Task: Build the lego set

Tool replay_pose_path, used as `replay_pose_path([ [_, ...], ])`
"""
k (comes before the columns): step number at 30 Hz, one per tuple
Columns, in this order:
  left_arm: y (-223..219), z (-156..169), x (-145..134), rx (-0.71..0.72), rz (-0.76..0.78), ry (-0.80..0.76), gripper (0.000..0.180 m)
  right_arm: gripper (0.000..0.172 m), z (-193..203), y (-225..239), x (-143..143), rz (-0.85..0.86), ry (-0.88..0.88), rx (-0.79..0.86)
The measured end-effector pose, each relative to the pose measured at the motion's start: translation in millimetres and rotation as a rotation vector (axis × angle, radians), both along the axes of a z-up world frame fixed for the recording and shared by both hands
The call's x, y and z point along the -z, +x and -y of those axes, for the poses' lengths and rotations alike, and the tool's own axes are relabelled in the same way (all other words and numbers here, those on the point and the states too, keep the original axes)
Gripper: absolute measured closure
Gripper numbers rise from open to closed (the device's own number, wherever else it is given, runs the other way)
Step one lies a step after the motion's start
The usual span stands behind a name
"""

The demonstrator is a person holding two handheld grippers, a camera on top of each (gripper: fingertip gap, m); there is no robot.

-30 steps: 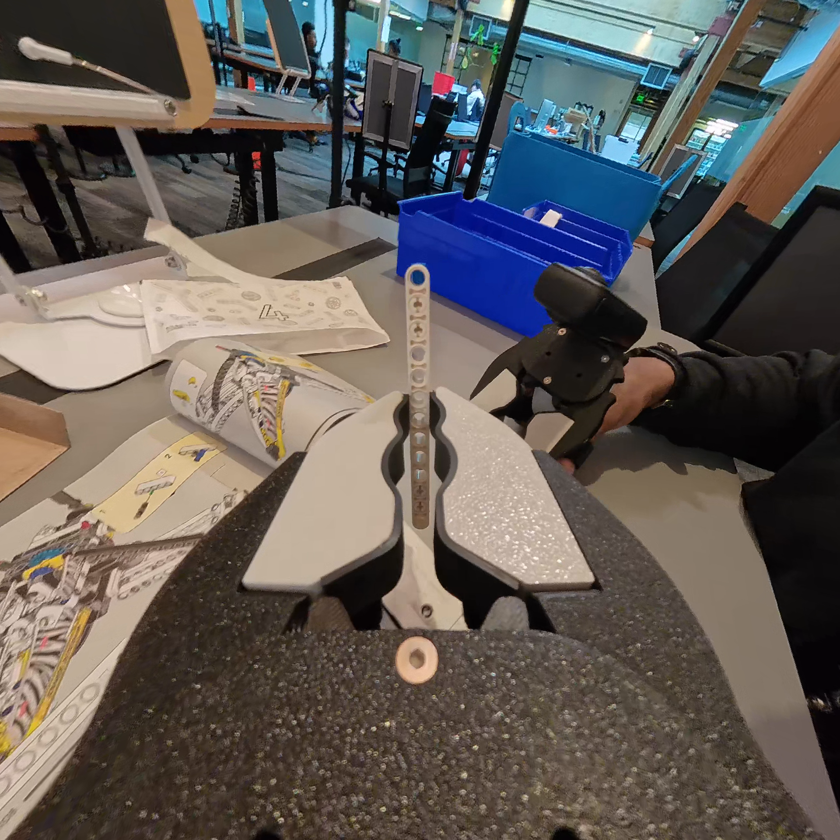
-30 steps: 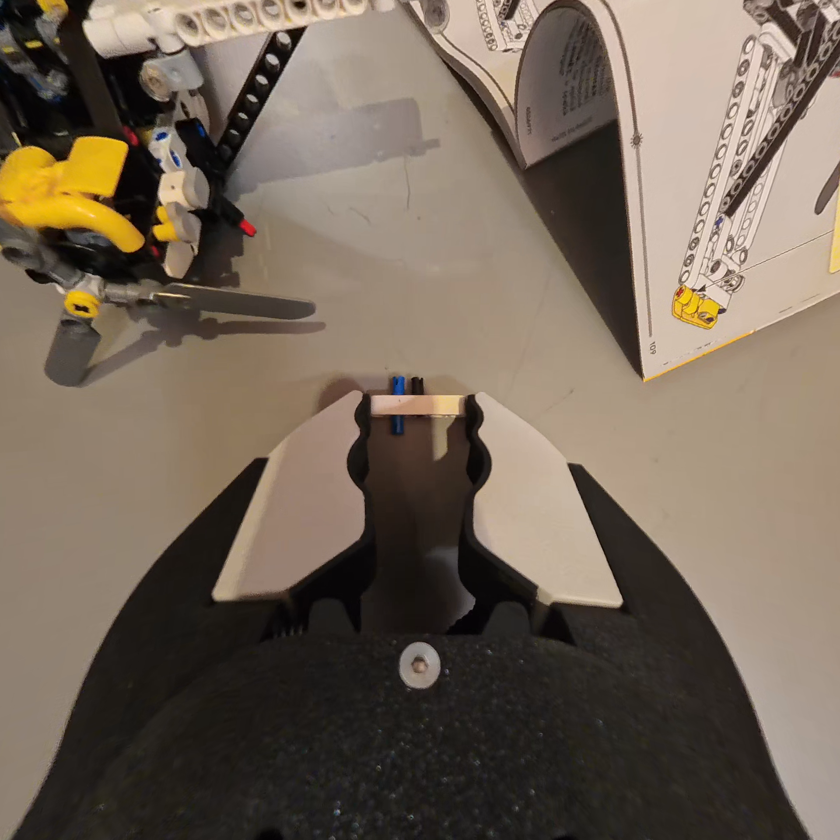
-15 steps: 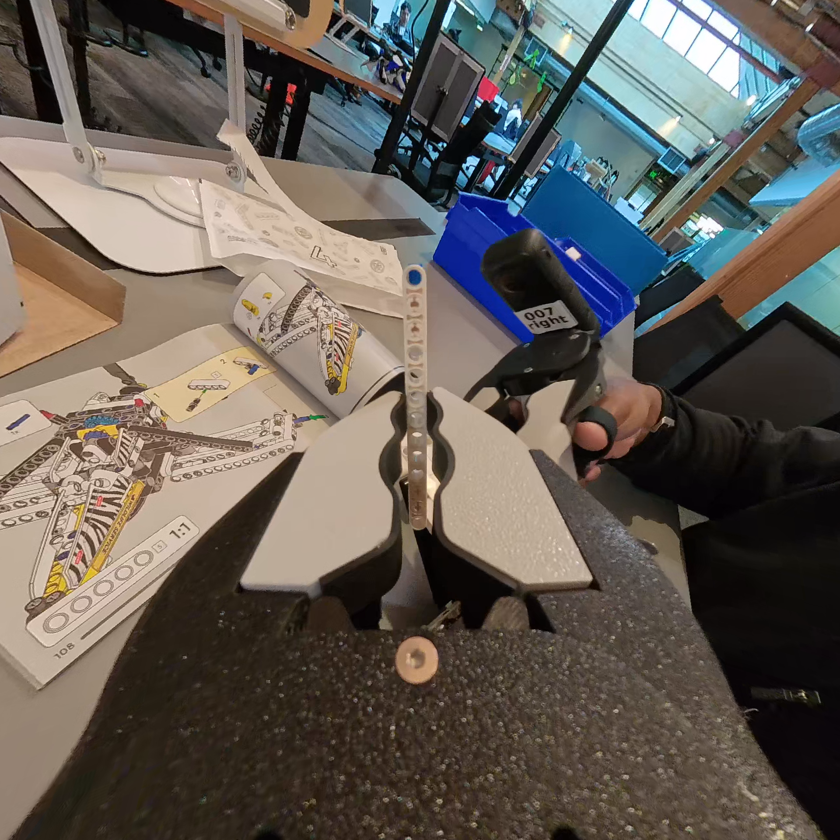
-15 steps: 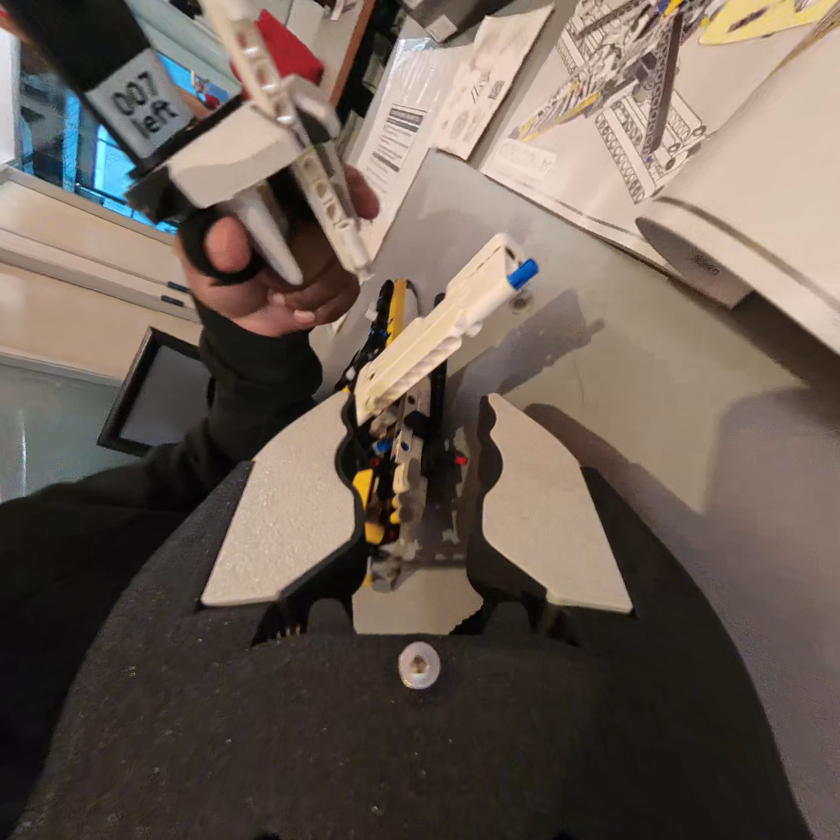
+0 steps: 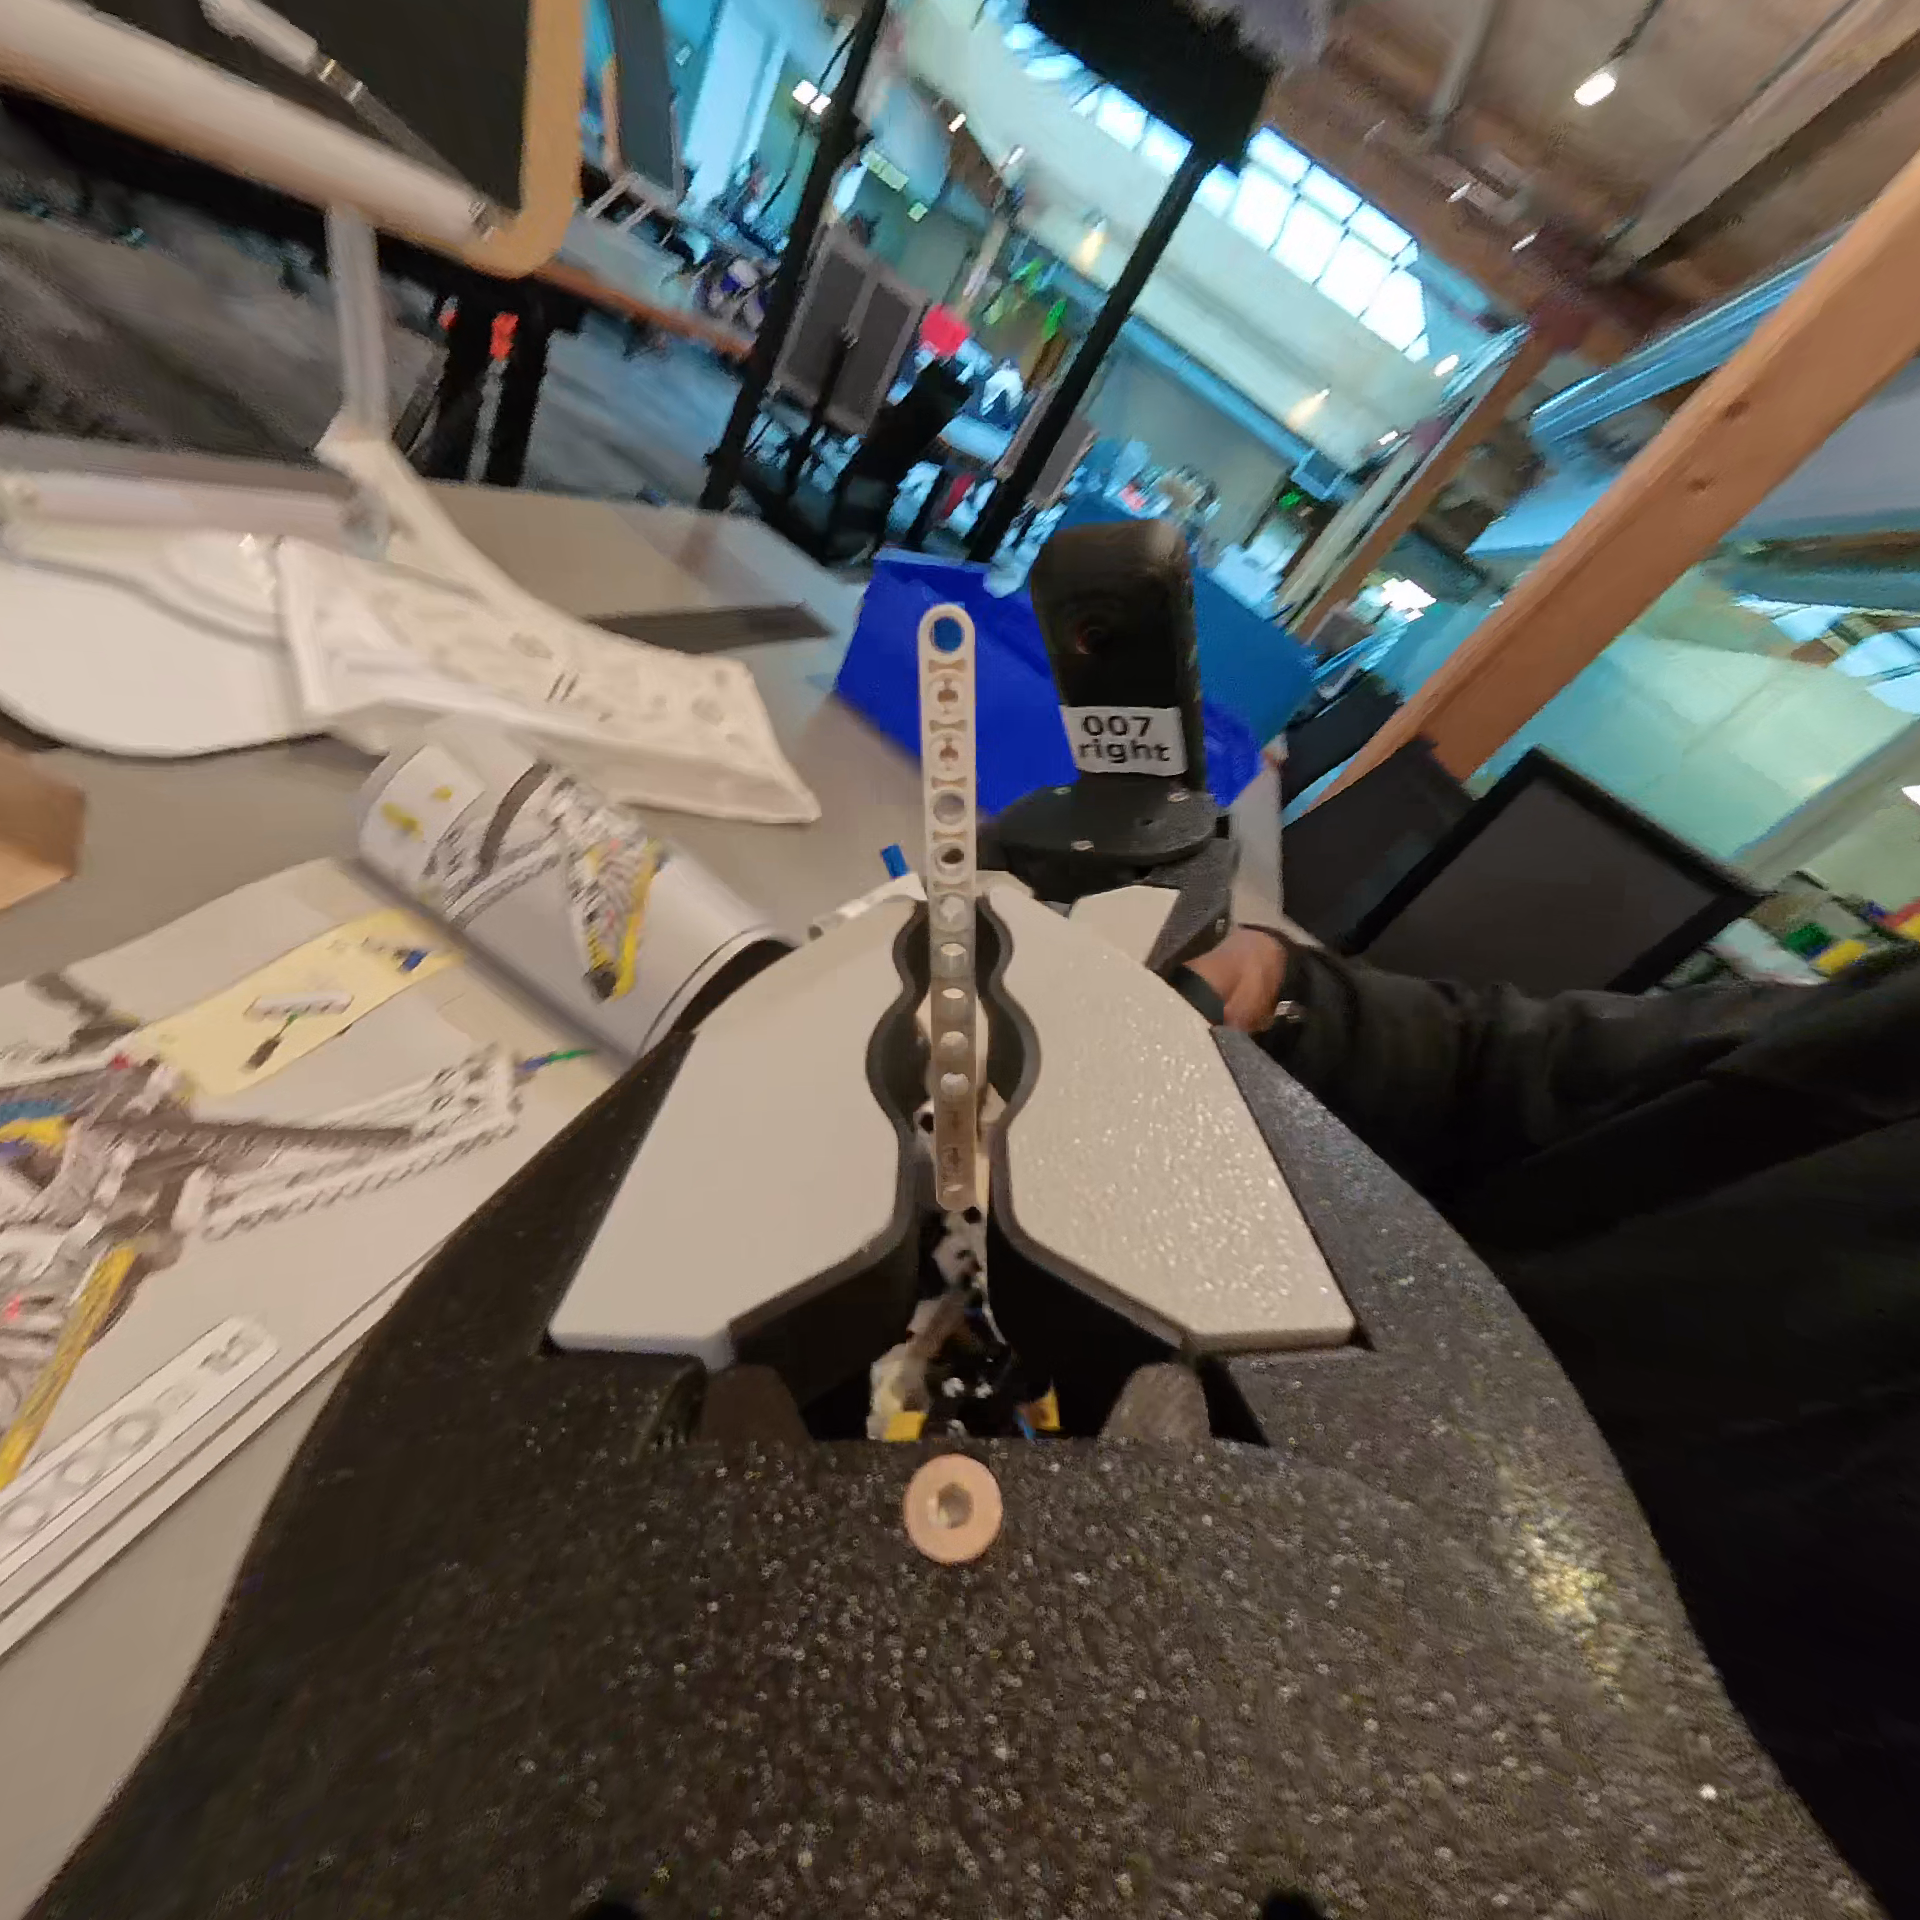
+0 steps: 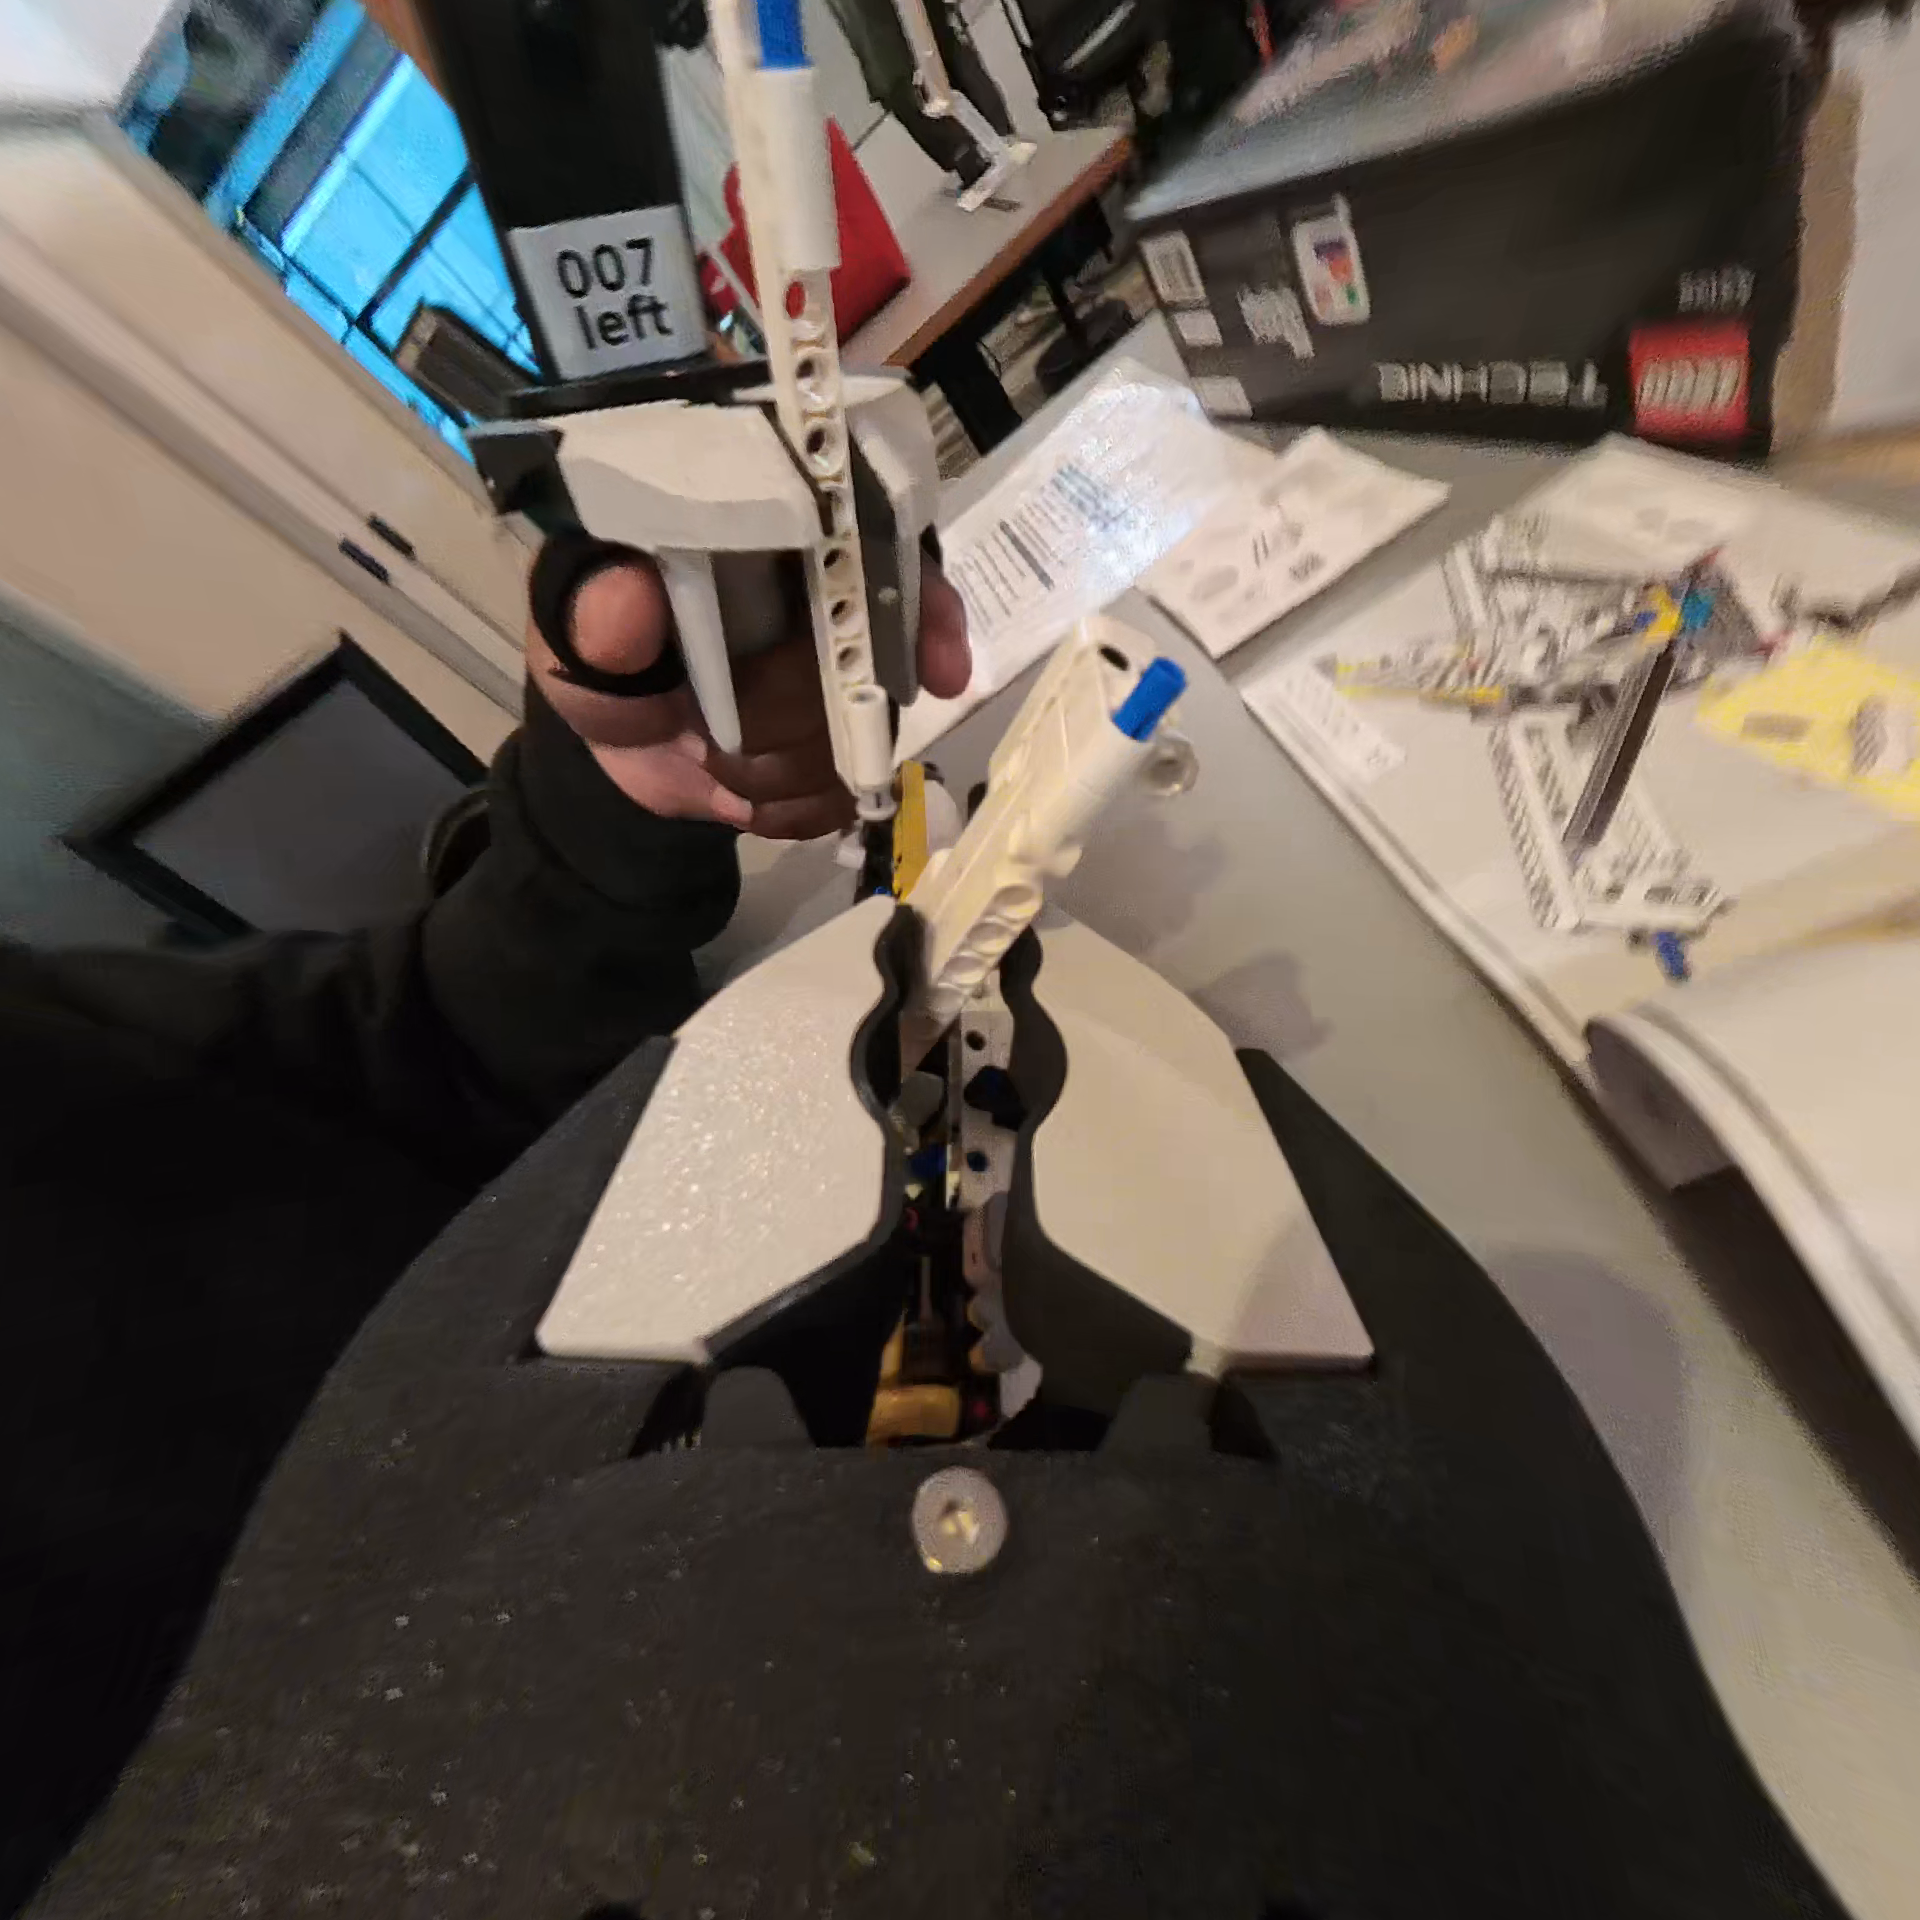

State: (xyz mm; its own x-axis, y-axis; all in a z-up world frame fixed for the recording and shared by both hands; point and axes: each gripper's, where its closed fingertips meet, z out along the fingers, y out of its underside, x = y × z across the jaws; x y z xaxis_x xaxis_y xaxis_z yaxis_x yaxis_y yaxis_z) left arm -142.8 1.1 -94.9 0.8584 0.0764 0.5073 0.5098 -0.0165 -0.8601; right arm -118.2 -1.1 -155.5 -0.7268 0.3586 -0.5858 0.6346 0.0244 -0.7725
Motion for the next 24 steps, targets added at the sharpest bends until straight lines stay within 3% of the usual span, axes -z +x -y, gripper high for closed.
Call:
replay_pose_path([
  [1,6,1,-11,0.016,-0.010,0.031,0.173,0.157,-2,2,-10,-0.056,0.008,-0.016],
  [6,38,-3,-43,0.089,-0.093,0.059,0.173,0.159,-10,17,-54,-0.245,0.023,-0.106],
  [9,42,-5,-53,0.074,-0.042,0.099,0.173,0.159,-11,27,-67,-0.329,0.063,-0.148],
  [17,58,-14,-69,0.072,0.003,0.160,0.173,0.158,-14,51,-93,-0.566,0.154,-0.225],
  [24,69,-15,-72,0.020,0.014,0.187,0.173,0.158,-23,67,-102,-0.664,0.152,-0.265],
])
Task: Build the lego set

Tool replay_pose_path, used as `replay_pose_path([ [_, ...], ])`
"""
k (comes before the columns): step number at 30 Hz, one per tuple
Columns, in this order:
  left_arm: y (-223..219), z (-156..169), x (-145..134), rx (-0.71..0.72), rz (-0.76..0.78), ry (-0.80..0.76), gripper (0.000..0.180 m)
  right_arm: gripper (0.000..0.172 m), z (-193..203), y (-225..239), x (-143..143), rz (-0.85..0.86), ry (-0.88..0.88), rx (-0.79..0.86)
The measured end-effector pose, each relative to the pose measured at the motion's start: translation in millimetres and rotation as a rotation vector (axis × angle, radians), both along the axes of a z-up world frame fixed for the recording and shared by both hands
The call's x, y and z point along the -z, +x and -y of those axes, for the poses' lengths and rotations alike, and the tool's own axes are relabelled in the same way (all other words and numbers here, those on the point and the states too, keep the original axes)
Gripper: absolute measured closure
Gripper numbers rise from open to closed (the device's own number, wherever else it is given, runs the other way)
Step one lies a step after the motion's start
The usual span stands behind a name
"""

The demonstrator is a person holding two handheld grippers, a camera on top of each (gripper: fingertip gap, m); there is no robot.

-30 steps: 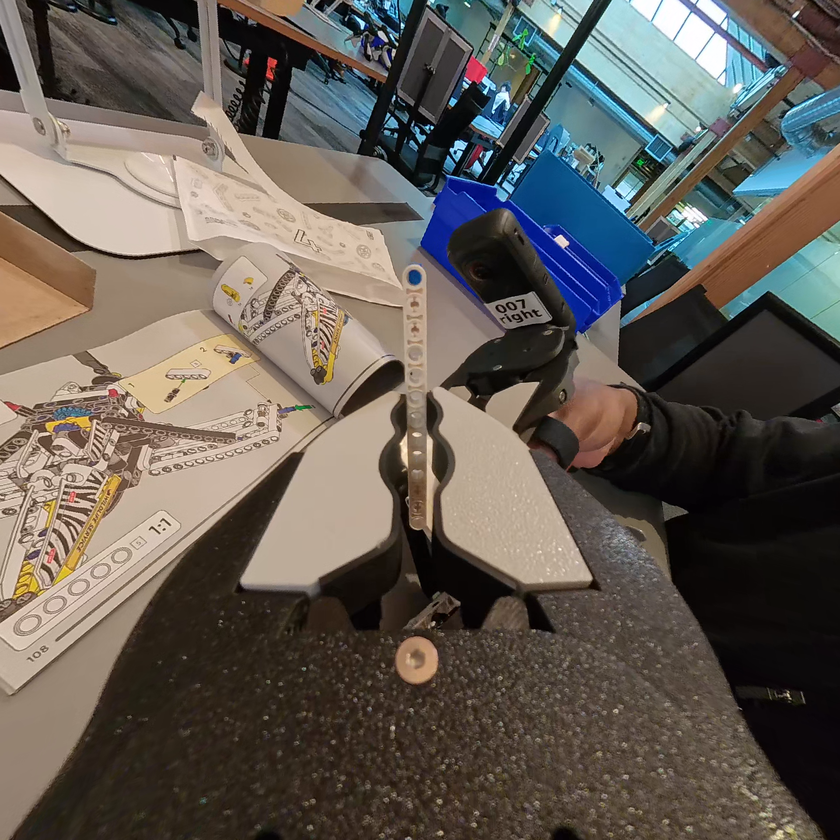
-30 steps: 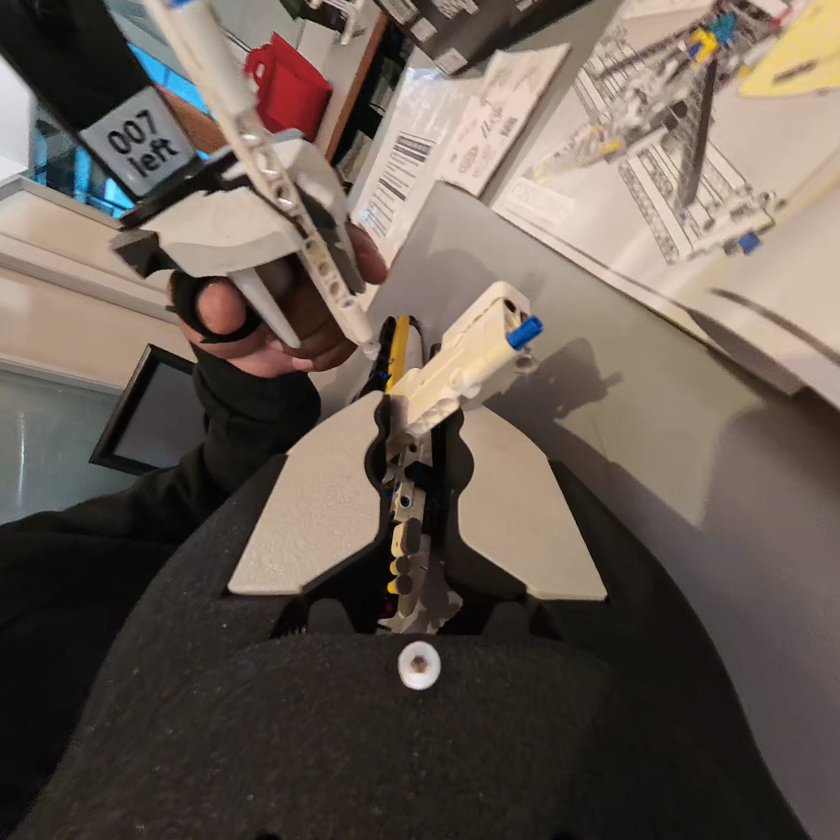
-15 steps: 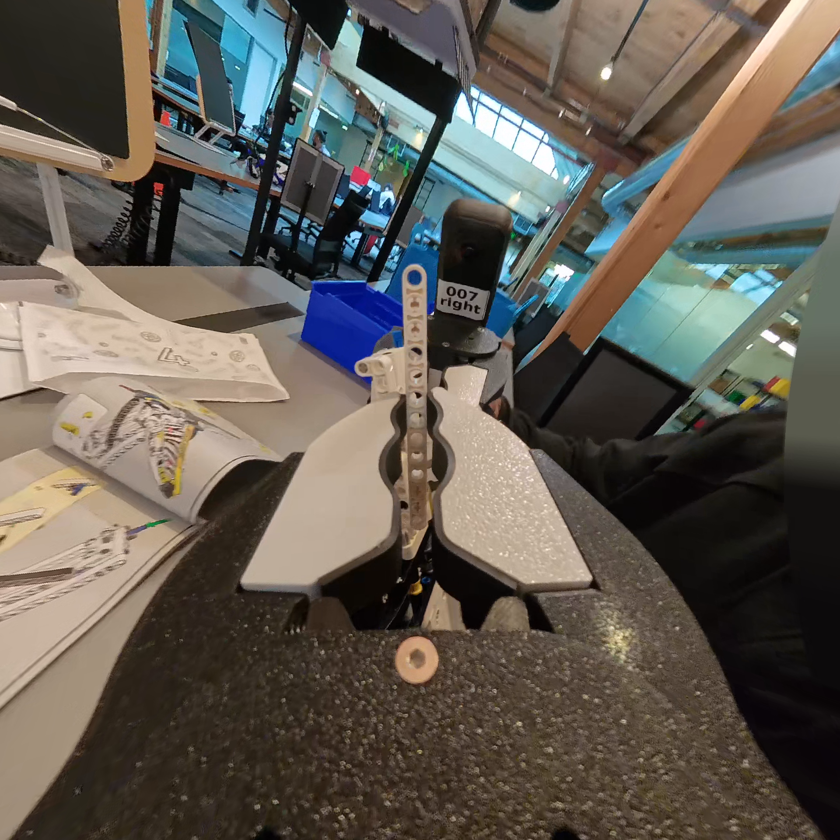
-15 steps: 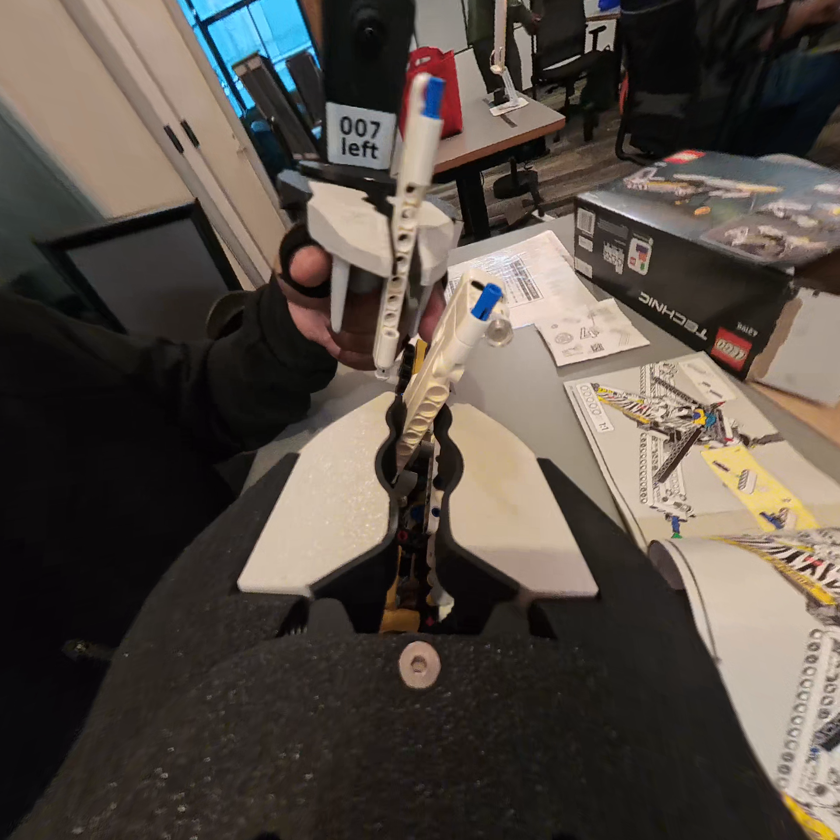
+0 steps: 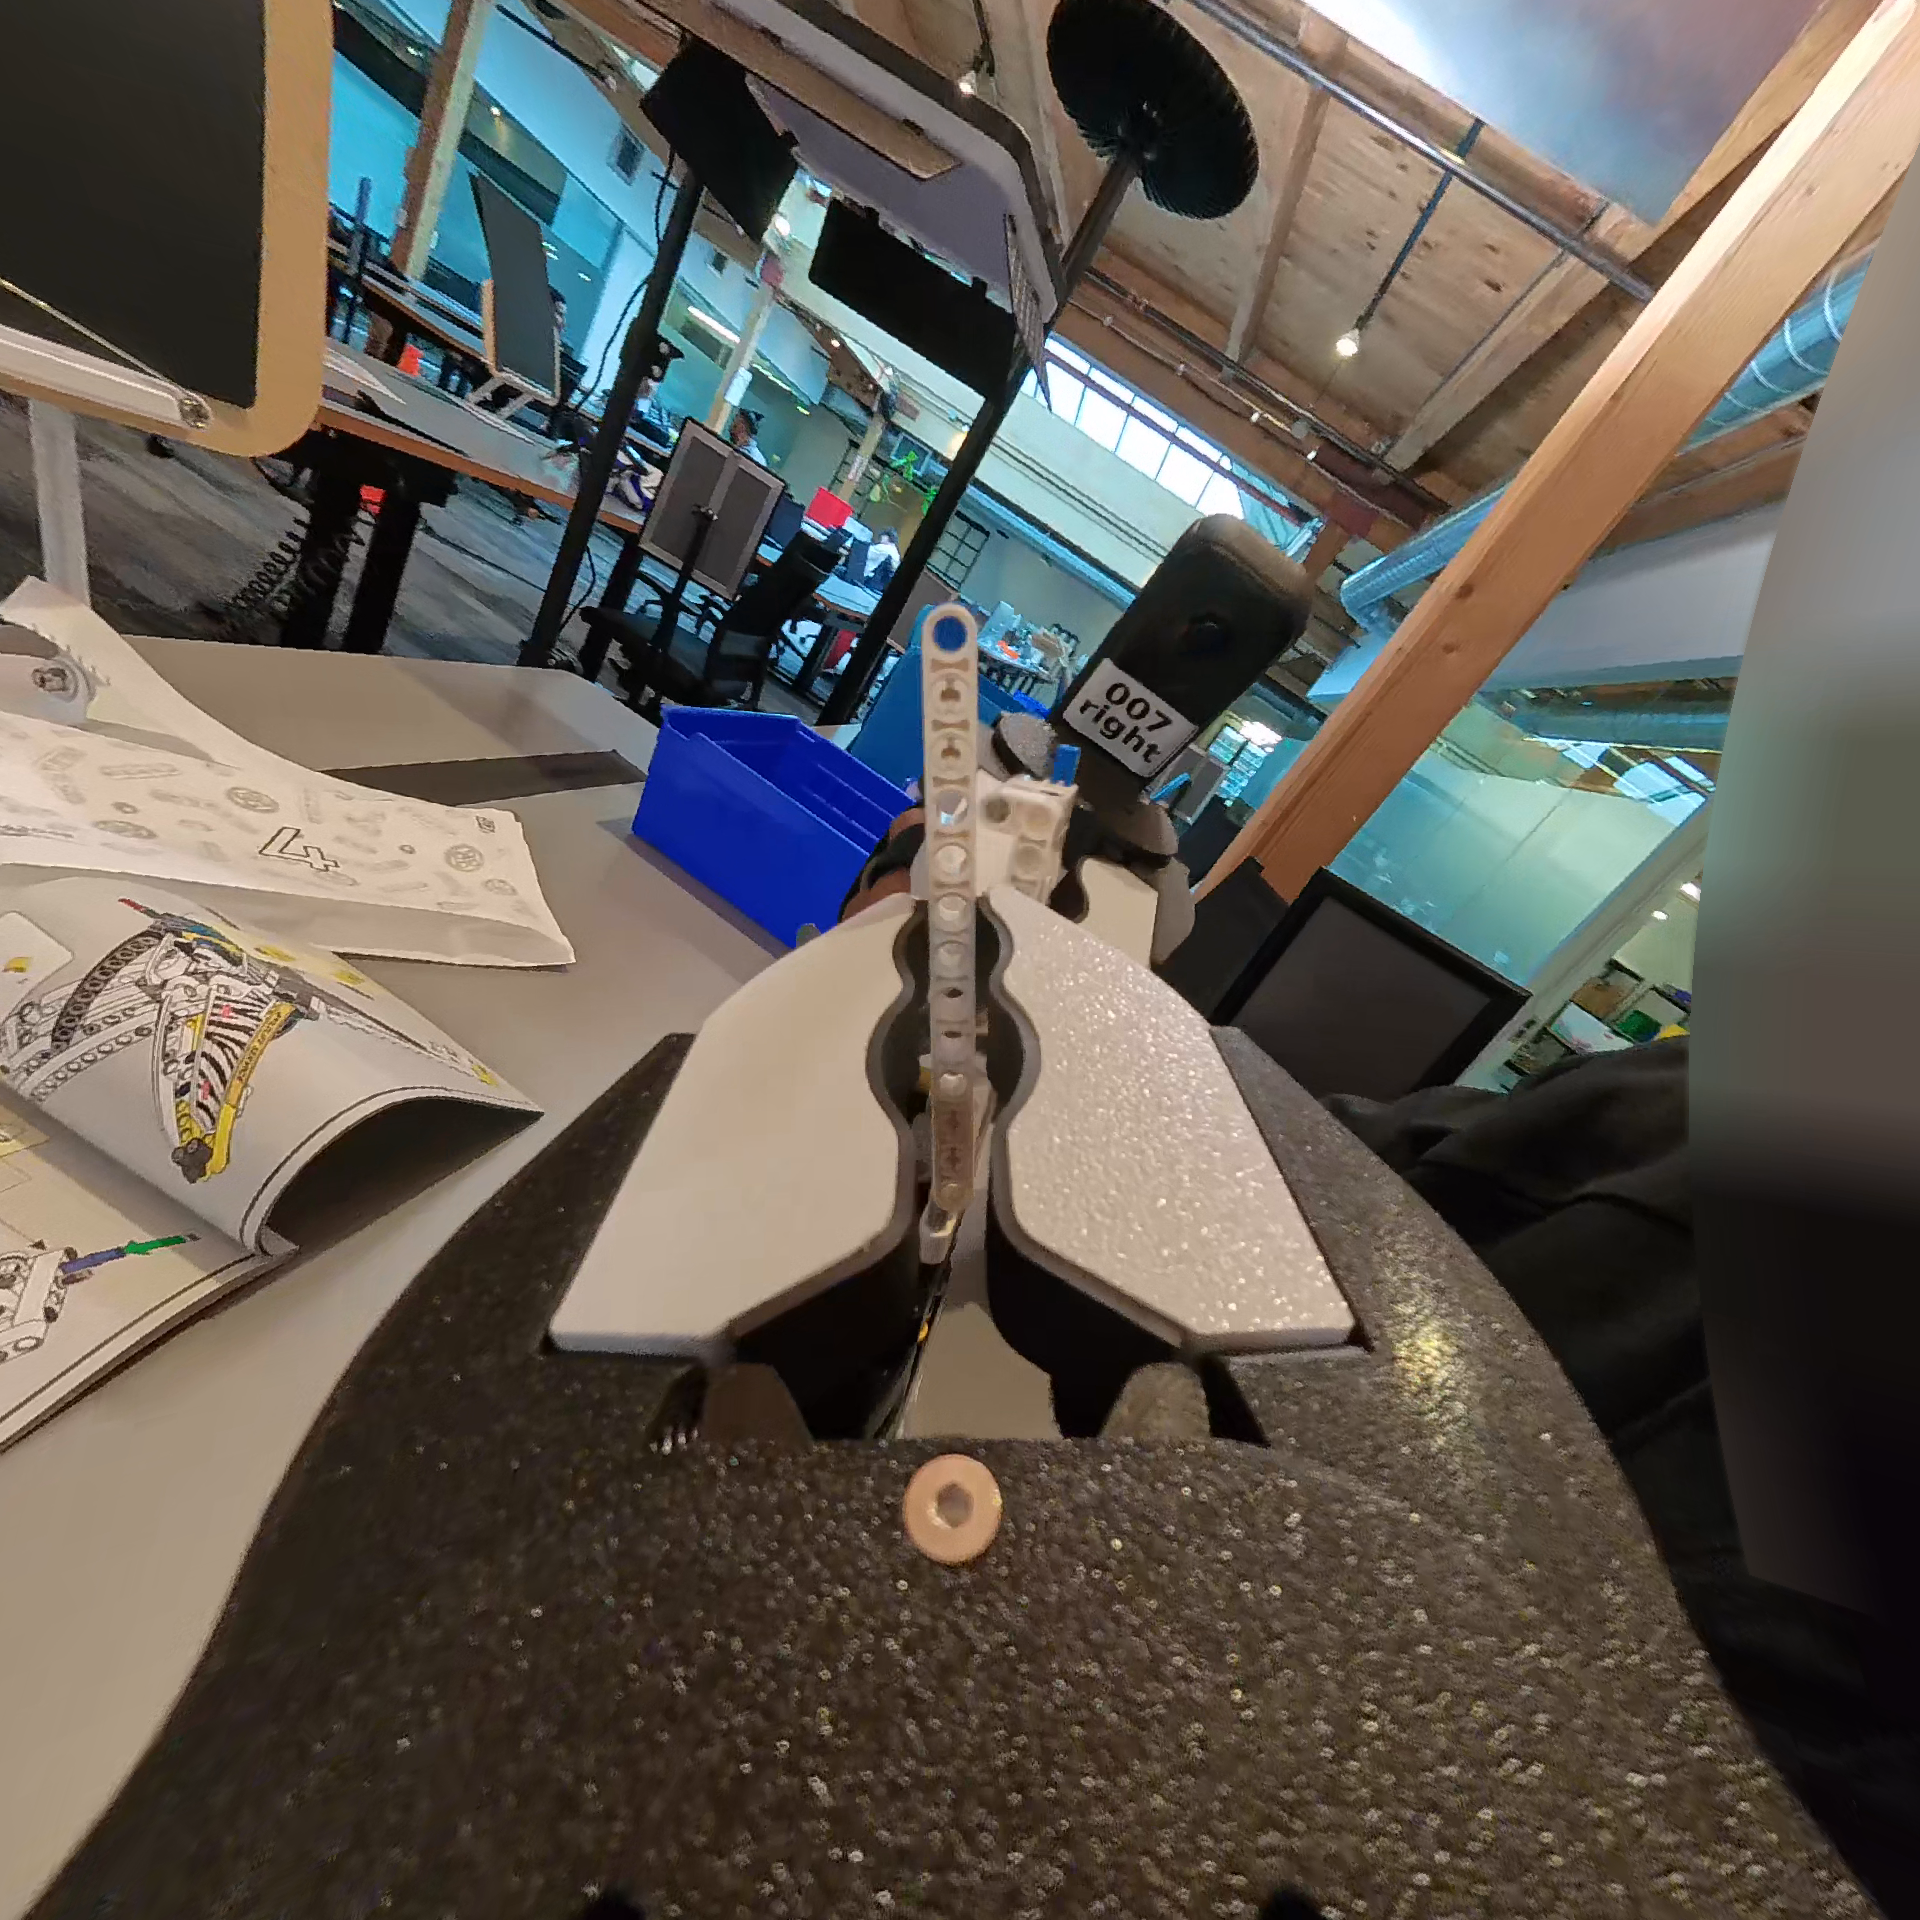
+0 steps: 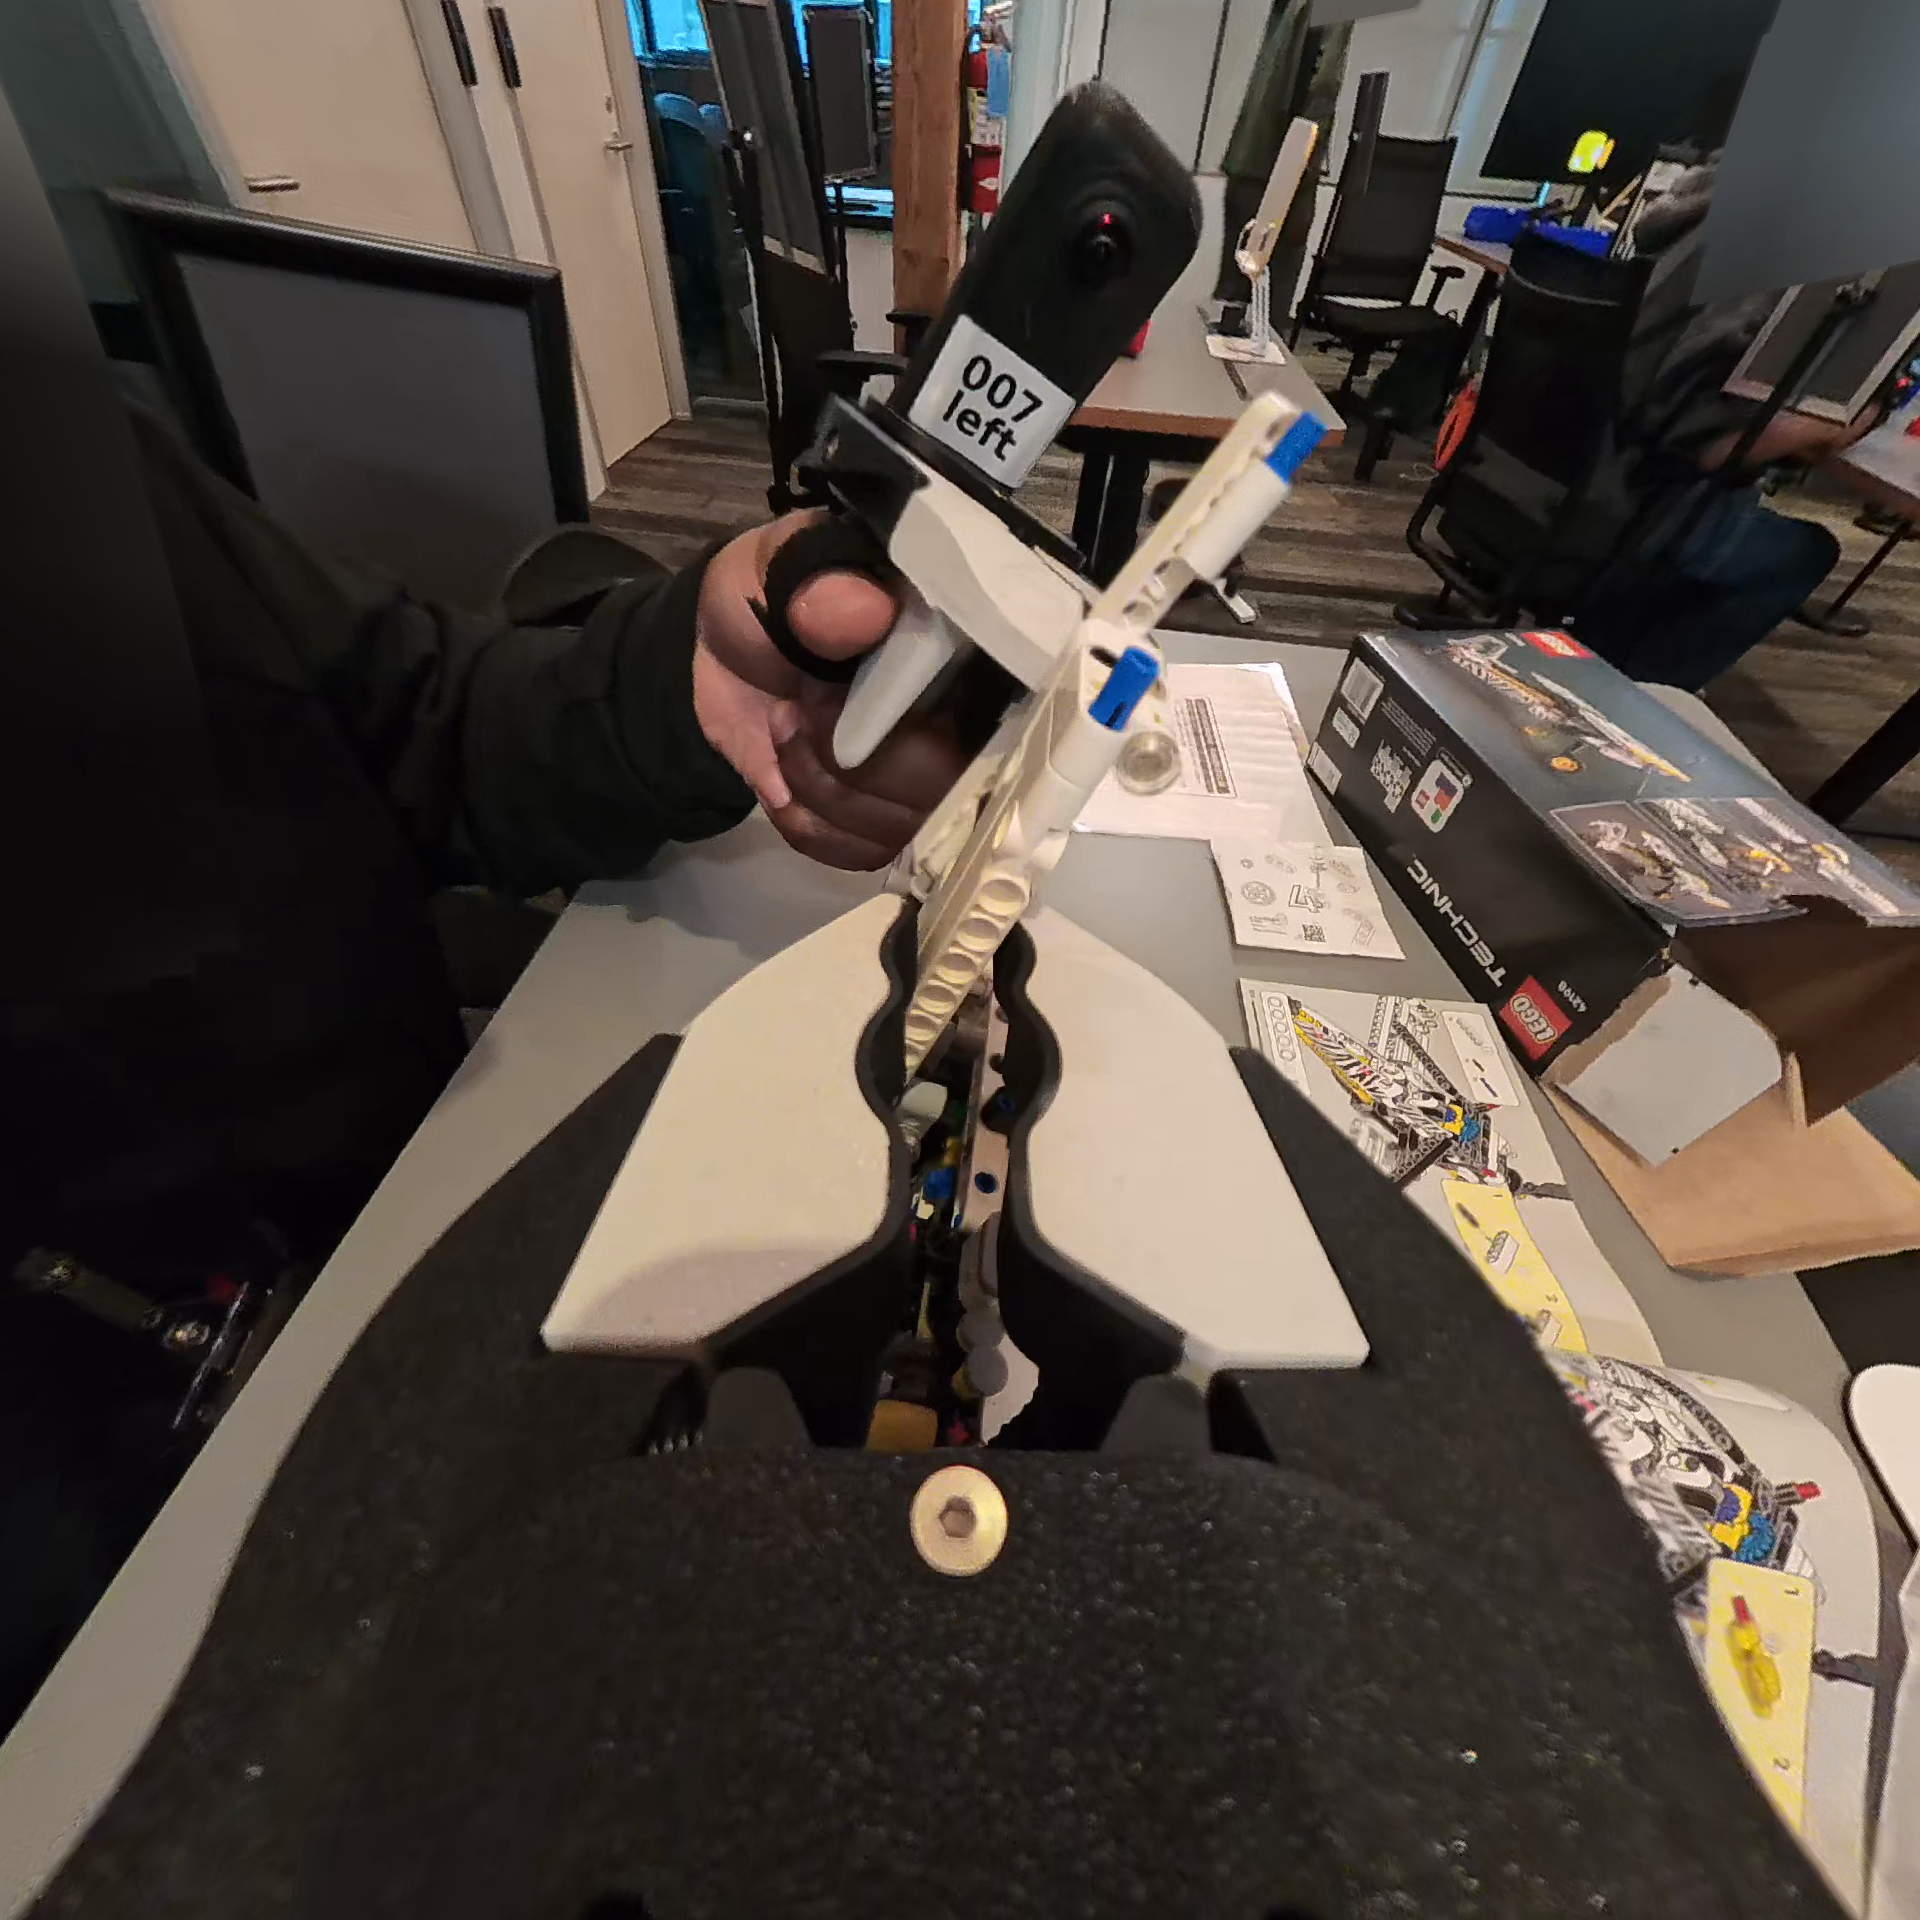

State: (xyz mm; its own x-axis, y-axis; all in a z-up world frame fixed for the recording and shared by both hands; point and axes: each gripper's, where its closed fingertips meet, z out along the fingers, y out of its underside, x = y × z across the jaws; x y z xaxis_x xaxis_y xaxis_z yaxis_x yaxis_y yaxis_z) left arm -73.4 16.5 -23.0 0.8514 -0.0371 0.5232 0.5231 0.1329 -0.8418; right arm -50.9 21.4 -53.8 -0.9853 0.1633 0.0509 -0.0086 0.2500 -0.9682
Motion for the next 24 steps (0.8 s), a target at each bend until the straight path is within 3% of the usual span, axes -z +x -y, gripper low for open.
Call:
replay_pose_path([
  [3,7,3,-4,-0.027,-0.053,-0.044,0.172,0.159,-3,9,-4,-0.036,-0.004,-0.038],
  [9,19,8,-26,-0.126,-0.329,-0.103,0.173,0.159,-8,21,-7,-0.087,-0.027,-0.101],
  [18,39,-6,-33,-0.138,-0.230,-0.003,0.173,0.159,-11,30,-8,-0.131,-0.033,-0.126],
  [24,50,-13,-14,-0.234,-0.228,-0.015,0.173,0.159,-12,39,-9,-0.158,-0.028,-0.164],
])
